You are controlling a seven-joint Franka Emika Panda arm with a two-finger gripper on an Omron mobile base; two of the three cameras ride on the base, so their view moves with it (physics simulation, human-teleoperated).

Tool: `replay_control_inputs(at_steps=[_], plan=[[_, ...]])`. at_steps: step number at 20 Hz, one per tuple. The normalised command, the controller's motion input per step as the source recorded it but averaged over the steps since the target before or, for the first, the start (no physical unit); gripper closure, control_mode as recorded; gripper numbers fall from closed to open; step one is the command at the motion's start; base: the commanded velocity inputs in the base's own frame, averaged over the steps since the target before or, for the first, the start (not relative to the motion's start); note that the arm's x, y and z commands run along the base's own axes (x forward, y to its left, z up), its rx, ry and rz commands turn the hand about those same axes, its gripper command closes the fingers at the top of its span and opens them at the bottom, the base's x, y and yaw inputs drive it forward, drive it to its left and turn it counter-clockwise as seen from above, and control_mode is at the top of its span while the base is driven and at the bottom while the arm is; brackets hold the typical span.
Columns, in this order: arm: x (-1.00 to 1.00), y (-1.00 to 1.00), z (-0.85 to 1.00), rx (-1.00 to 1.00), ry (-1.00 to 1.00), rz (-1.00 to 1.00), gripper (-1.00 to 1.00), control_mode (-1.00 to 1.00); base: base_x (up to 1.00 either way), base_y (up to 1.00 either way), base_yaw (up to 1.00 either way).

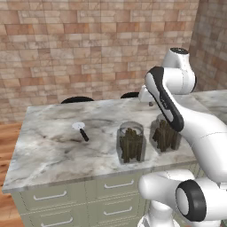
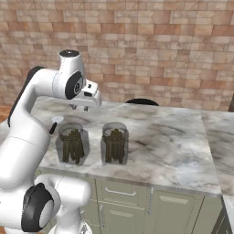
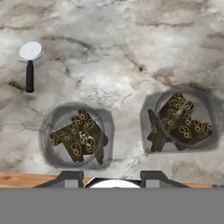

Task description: Pick the jar and jar from the dining table and place them in the open cabinet. Close the cabinet after placing the objects.

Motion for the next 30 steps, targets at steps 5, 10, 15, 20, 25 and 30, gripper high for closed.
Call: replay_control_inputs(at_steps=[5,10,15,20,25,30], plan=[[-0.01,0.00,-0.01,0.00,0.00,0.00,-1.00,-1.00,0.00,0.00,0.00],[-0.01,0.04,-0.22,0.00,0.06,0.00,-1.00,-1.00,0.00,0.00,0.00],[-0.14,0.03,-0.37,0.00,0.11,0.00,-1.00,-1.00,0.00,0.00,0.00],[-0.41,0.01,-0.22,0.00,0.00,-0.05,-1.00,-1.00,0.00,0.00,0.00],[-0.41,0.00,-0.23,0.00,0.00,-0.05,-1.00,-1.00,0.00,0.00,0.00],[-0.32,0.00,-0.21,0.00,0.01,-0.03,-1.00,-1.00,0.00,0.00,0.00]])
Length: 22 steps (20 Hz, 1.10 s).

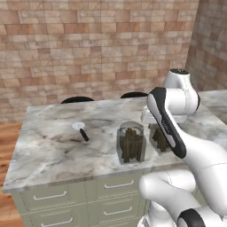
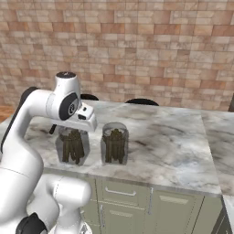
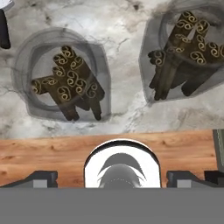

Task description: Pick the jar and jar from the dining table and place them in the open cabinet. Close the cabinet after placing the objects.

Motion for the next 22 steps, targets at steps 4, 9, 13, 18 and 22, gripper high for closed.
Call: replay_control_inputs(at_steps=[4,9,13,18,22], plan=[[-0.02,0.00,-0.06,0.00,0.01,0.00,-1.00,-1.00,0.00,0.00,0.00],[0.19,0.31,-0.01,-0.03,0.06,-0.05,-1.00,-1.00,0.00,0.00,0.00],[0.28,0.41,0.00,-0.03,0.18,-0.10,-1.00,-1.00,0.00,0.00,0.00],[0.22,0.08,0.02,0.00,0.24,-0.05,-1.00,-1.00,0.00,0.00,0.00],[0.24,0.00,0.13,0.00,0.24,0.00,-1.00,-1.00,0.00,0.00,0.00]])
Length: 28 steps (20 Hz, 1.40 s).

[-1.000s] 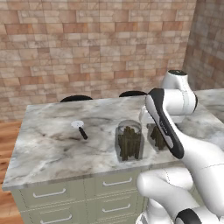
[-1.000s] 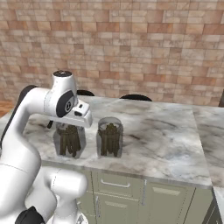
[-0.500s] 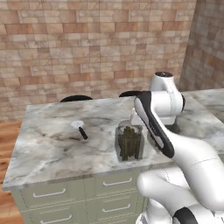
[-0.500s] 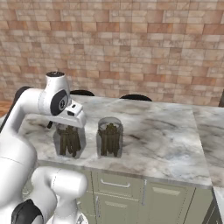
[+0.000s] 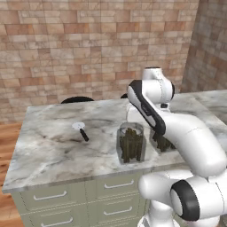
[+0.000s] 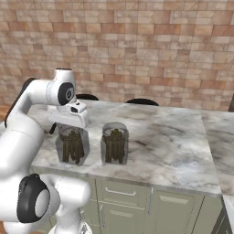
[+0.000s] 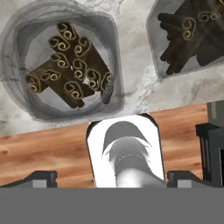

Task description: Pick the jar and jar from the dining table and place them in the open cabinet. Close the cabinet after placing the objects.

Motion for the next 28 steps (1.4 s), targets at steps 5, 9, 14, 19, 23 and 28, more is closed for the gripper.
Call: replay_control_inputs(at_steps=[5,9,14,19,23,28], plan=[[0.17,0.00,0.13,0.00,0.18,0.00,-1.00,-1.00,0.00,0.00,0.00],[0.13,0.00,0.00,0.00,0.05,0.00,-1.00,-1.00,0.00,0.00,0.00],[0.53,0.02,0.01,0.00,0.07,0.00,-1.00,-1.00,0.00,0.00,0.00],[0.35,0.01,-0.03,0.00,-0.02,0.00,-1.00,-1.00,0.00,0.00,0.00],[0.05,-0.01,-0.11,0.00,0.01,0.00,-1.00,-1.00,0.00,0.00,0.00],[0.00,-0.01,-0.23,0.00,0.00,0.00,-1.00,-1.00,0.00,0.00,0.00]])
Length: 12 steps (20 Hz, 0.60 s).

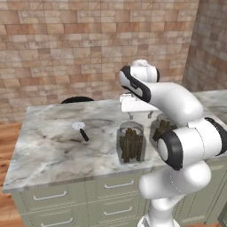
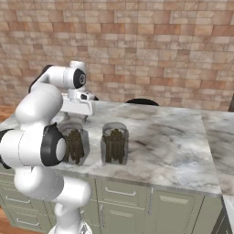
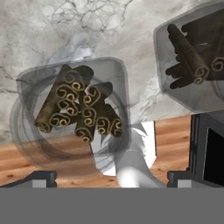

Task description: Pick the jar and jar from the dining table and place them in the open cabinet. Close the cabinet after placing the objects.

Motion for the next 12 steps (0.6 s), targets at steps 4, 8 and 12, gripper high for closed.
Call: replay_control_inputs(at_steps=[4,8,12], plan=[[0.02,0.00,-0.17,0.00,0.00,0.00,-1.00,-1.00,0.00,0.00,0.00],[0.13,0.00,-0.24,0.00,0.00,0.00,-1.00,-1.00,0.00,0.00,0.00],[0.14,0.00,-0.33,0.00,0.00,0.00,-1.00,-1.00,0.00,0.00,0.00]])
